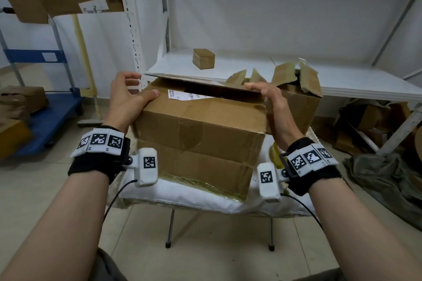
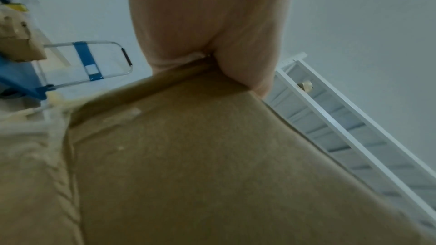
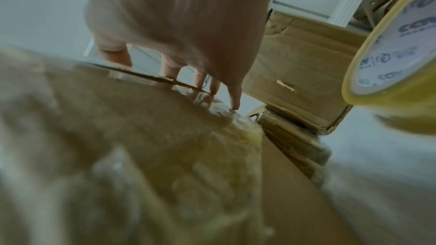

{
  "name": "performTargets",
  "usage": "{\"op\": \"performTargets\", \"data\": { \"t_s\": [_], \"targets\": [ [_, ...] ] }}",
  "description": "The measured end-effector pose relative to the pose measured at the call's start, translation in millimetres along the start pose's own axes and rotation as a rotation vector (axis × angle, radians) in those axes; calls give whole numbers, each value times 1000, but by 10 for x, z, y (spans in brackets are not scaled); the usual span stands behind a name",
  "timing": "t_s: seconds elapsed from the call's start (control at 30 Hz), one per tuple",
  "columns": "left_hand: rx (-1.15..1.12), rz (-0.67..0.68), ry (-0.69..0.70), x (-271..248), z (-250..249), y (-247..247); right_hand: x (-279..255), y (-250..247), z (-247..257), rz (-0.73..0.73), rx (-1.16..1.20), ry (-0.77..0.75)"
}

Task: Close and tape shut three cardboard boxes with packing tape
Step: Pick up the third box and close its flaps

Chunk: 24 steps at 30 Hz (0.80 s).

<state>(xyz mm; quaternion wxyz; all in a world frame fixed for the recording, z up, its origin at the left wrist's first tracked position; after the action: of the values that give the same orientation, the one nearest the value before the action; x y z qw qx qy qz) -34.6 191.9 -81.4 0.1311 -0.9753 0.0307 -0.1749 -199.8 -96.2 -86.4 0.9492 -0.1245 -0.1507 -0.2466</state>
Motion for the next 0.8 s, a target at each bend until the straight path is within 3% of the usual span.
{"op": "performTargets", "data": {
  "t_s": [0.17, 0.3, 0.47, 0.57, 0.73, 0.8],
  "targets": [
    [383, 15, 295, -8, -177, 12, -1, 13, -57, 8, -34, 59],
    [639, 124, 474, -107, -435, 205, -6, 9, -73, 5, -45, 69],
    [612, 525, 434, -400, -648, 565, -35, 0, -51, -2, -52, 74],
    [729, 738, 481, -545, -708, 777, -42, -16, -70, 2, -73, 61],
    [822, 776, 547, -580, -734, 869, -13, -44, -143, -93, 44, 43],
    [806, 765, 548, -578, -726, 867, 17, -95, -206, -144, 156, 130]
  ]
}}
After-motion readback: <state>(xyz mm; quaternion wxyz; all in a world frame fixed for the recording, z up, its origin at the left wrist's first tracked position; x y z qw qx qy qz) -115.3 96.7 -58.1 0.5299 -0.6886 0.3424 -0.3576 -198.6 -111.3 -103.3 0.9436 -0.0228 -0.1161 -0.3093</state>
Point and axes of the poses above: each hand's wrist, its own x-axis towards the middle knuckle, its own y-axis out of the palm, z = x × y, the point moved 3 cm from there along x, towards the middle knuckle
